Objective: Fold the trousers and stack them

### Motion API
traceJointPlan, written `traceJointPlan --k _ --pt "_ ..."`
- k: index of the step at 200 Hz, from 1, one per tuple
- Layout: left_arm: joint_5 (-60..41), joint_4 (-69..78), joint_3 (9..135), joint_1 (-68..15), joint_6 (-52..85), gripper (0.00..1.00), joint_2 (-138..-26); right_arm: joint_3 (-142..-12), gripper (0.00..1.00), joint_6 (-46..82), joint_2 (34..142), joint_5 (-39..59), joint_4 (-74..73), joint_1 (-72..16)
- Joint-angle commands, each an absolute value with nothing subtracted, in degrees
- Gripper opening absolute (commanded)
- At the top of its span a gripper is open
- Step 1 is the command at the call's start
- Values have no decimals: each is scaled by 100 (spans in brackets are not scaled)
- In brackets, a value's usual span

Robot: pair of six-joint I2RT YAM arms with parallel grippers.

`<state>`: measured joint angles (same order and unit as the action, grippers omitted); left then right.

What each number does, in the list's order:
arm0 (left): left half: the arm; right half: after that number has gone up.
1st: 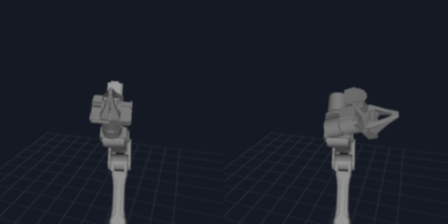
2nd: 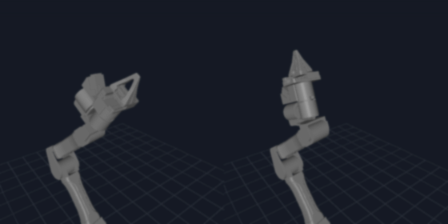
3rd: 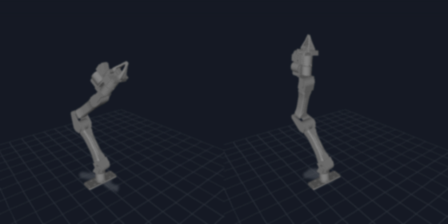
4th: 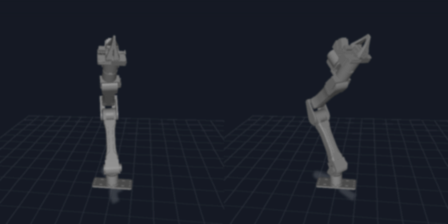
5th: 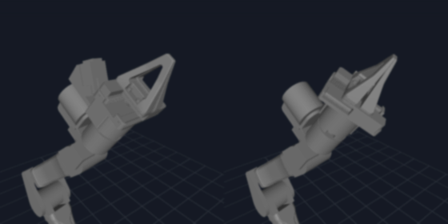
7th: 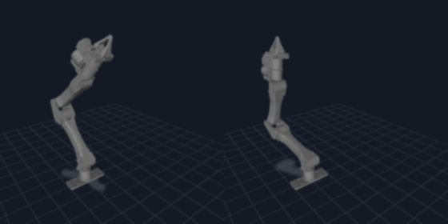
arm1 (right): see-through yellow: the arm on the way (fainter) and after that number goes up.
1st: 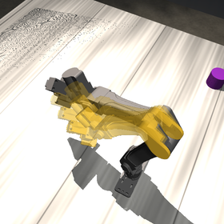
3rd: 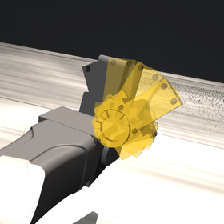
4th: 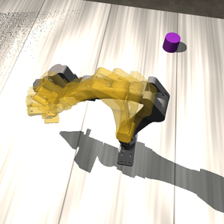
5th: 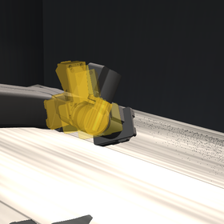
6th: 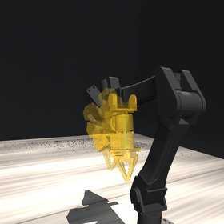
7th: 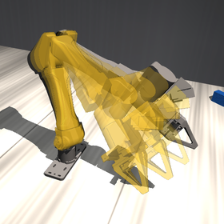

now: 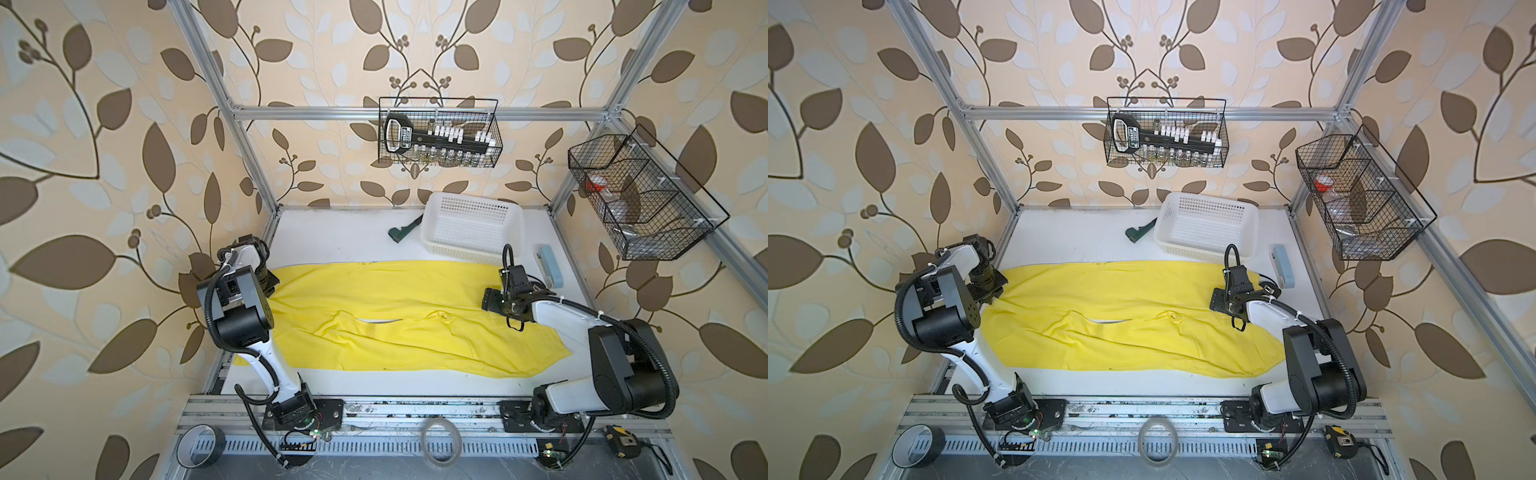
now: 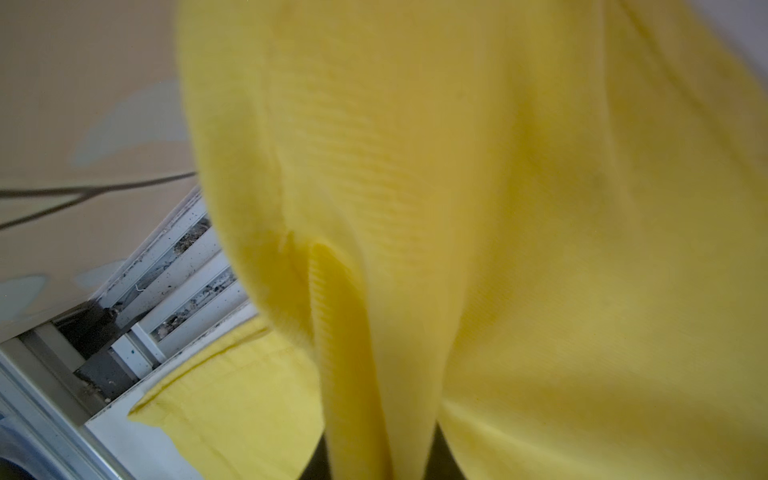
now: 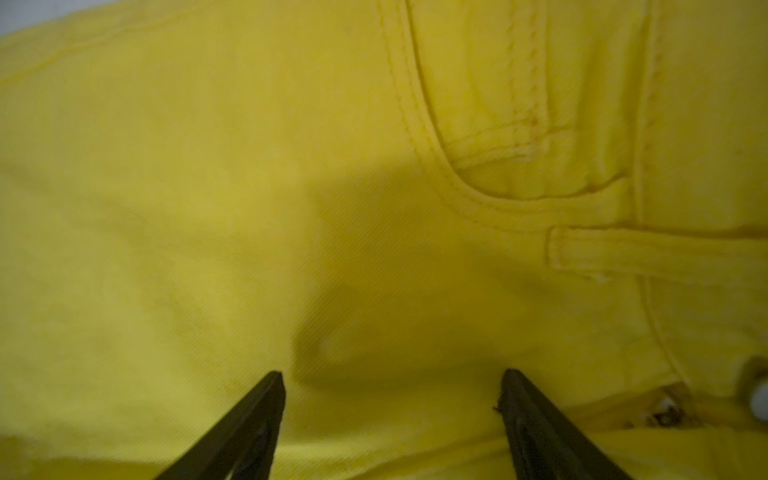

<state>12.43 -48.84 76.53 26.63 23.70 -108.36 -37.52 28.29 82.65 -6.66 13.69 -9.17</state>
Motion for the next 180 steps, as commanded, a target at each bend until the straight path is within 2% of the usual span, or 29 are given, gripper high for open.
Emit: traceJointPlan --k 1,21,46,73,132,161,180 --pt "1449 -5060 7686 2671 2320 34 -10697 -3741 83 3020 8150 -800 1604 -671" --pt "1619 -5231 7769 2654 2228 56 -10547 -3669 84 2975 8040 -763 1662 -356" --pt "1466 -5256 7652 2558 2186 68 -10051 -3705 84 2942 7777 -672 1825 6" --pt "1166 -5428 7787 1989 2097 80 -9753 -3997 84 2897 7507 -434 1877 53" --pt "37 -5354 7946 448 2196 87 -9590 -4922 78 2655 8040 176 1528 120" --pt "-1082 -4627 7469 208 2513 88 -9536 -5417 70 2698 8667 307 1390 125" --pt "-1095 -4559 7401 62 2532 88 -9596 -5646 65 2619 8979 339 1290 123"
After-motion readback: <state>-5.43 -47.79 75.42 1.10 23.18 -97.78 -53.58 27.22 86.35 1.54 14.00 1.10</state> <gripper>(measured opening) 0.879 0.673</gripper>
